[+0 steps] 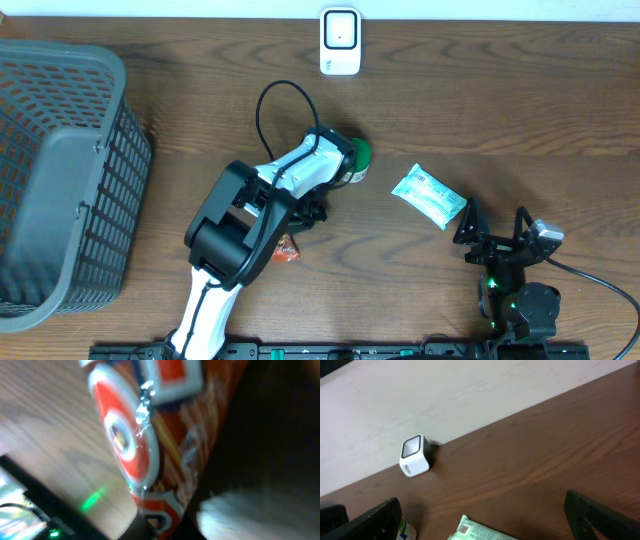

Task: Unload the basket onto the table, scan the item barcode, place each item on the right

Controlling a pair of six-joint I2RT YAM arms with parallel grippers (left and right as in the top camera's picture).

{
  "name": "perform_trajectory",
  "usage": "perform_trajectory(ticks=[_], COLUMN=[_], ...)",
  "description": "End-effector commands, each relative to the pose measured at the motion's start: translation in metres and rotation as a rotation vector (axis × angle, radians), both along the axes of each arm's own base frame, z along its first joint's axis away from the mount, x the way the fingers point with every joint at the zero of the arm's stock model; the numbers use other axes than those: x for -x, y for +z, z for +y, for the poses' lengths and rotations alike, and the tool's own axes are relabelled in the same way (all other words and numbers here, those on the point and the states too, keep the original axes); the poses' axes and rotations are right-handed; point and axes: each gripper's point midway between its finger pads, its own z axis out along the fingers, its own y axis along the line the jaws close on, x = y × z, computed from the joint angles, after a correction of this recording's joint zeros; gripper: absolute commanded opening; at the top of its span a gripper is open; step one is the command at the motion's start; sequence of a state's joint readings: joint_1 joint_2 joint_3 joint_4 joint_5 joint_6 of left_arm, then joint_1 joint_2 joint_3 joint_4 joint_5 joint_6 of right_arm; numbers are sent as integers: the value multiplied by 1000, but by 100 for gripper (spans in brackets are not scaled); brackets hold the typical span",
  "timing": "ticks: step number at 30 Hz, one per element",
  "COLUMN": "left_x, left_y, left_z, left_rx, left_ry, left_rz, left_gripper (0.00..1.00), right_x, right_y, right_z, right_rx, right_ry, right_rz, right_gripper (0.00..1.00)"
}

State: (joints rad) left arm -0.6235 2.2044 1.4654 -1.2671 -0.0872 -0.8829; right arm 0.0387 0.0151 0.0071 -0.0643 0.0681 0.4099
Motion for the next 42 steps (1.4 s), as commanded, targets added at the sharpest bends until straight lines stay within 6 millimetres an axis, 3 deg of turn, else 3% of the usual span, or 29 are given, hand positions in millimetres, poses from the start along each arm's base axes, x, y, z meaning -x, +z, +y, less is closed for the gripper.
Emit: perform_trajectory(ticks=[1, 7, 11, 13, 14, 17, 25, 31, 37, 42], left_x=[24, 22, 7, -2, -11, -19, -28, -25, -21, -28], left_y=[-34, -28, -2, 17, 38, 80, 196, 267, 304, 315], left_z=[9, 9, -5, -20, -39, -64, -84, -119, -145, -156], left_rx=[-32, 15, 116, 212, 340, 533, 857, 1263, 1655, 1875], left_ry=[35, -76, -157, -186, -205, -220, -286, -403, -536, -873], left_rz=[117, 157, 102, 36, -40, -156, -483, -579, -554, -655], left_gripper=[7, 7, 7, 7, 7, 7, 7, 7, 7, 7], right_x=[0, 0, 0, 0, 0, 0, 0, 0, 0, 0], right_y=[-1, -1, -1, -1, -1, -1, -1, -1, -1, -1], right_z=[-1, -1, -1, -1, -1, -1, -1, -1, -1, -1], right_rx=[0, 0, 0, 0, 0, 0, 0, 0, 0, 0], right_ry=[-7, -7, -7, -7, -7, -7, -7, -7, -7, -7], right_rz=[2, 2, 2, 2, 2, 2, 2, 2, 2, 2], right_gripper=[99, 99, 99, 99, 99, 99, 99, 99, 99, 99])
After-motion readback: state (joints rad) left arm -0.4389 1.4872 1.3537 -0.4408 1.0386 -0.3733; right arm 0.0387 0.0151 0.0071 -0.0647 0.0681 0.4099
